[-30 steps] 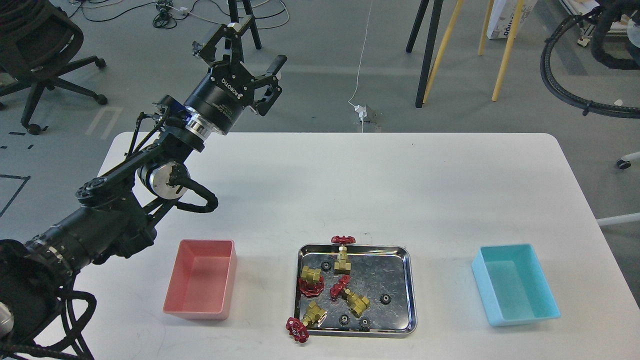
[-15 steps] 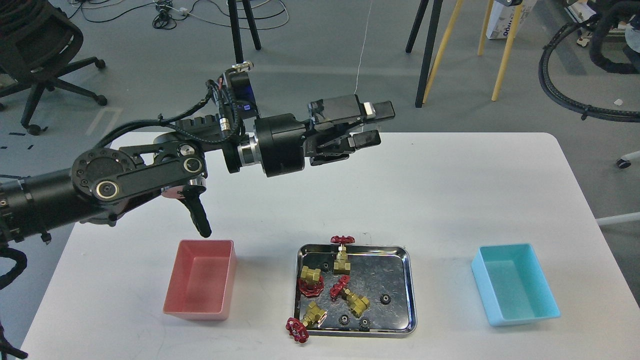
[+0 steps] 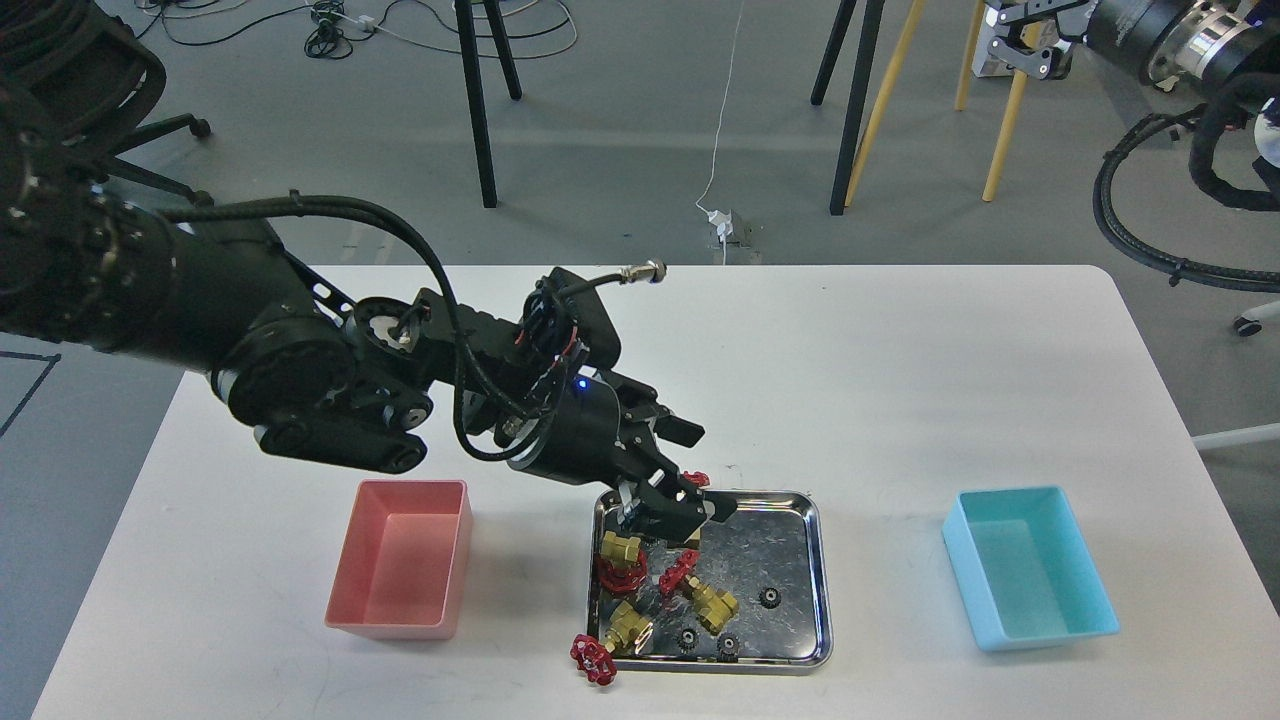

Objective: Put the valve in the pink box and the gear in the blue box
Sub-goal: 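Lower the left gripper and close it on the red-handled valve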

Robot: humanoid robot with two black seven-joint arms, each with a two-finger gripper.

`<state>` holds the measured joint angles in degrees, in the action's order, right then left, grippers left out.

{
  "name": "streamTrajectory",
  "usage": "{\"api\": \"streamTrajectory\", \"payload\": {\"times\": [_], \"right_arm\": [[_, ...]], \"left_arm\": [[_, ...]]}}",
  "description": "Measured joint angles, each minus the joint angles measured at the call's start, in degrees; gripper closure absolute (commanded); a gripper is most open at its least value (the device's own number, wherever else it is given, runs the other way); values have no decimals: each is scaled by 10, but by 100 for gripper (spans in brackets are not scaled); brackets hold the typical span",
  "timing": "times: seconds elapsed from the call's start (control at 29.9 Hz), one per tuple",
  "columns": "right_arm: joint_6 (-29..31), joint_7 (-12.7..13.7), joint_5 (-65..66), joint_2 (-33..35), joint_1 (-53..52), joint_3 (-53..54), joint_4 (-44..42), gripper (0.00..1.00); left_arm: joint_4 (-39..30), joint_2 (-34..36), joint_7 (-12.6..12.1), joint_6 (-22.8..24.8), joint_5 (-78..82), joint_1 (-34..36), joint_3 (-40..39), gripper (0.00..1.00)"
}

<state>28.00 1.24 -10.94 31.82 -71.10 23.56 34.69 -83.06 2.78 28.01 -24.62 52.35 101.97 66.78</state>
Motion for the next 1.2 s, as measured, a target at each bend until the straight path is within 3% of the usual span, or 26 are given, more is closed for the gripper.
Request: {"api": "streamTrajectory", "payload": {"times": [0.2, 0.7, 1.2], "right_arm": [[0, 0, 0, 0, 5, 0, -1, 1], [0, -1, 0, 0, 13, -1, 1, 1], [0, -1, 0, 2, 25, 1, 4, 1]], "left_arm": [[30, -23, 0, -31, 6, -33, 23, 17], [99, -24, 0, -34, 37, -120, 81, 17], [147, -28, 0, -34, 47, -165, 82, 30]]}}
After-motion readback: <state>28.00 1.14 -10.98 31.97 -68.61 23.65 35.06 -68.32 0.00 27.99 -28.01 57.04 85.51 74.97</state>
